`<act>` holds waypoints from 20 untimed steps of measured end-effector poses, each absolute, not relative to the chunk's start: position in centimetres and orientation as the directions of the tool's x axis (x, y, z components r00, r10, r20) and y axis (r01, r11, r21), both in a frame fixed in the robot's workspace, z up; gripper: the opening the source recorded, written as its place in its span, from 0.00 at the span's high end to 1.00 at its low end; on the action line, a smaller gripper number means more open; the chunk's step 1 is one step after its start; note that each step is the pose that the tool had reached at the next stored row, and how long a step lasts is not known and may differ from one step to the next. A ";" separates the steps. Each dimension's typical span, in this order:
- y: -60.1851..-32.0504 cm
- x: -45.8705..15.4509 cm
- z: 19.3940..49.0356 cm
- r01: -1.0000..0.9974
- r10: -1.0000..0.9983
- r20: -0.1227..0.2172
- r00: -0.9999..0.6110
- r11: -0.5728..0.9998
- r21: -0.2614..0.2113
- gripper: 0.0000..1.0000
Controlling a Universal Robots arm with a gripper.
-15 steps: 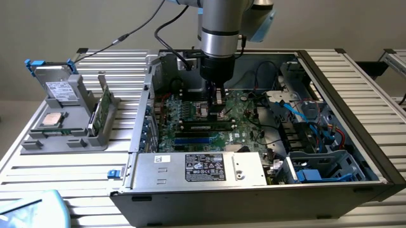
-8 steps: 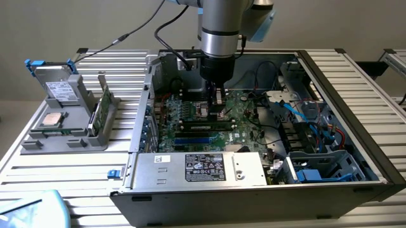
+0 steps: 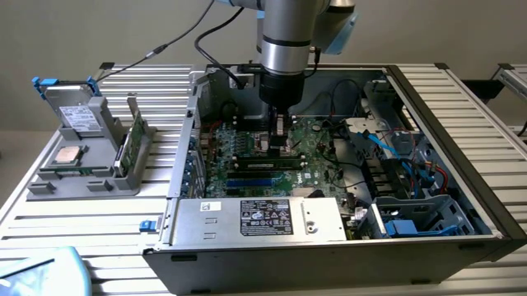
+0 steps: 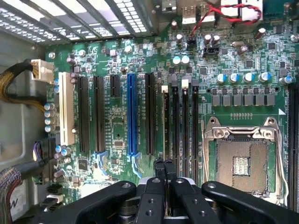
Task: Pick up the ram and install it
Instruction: 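Press down the ram until it locks into place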
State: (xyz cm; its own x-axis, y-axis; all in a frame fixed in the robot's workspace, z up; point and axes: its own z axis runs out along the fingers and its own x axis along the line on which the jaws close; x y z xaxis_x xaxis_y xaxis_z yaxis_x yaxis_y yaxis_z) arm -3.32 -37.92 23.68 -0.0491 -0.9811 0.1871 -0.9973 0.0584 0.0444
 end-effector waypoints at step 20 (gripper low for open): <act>-37.9 -3.3 23.7 -0.924 -0.911 0.187 -0.367 0.381 0.044 0.90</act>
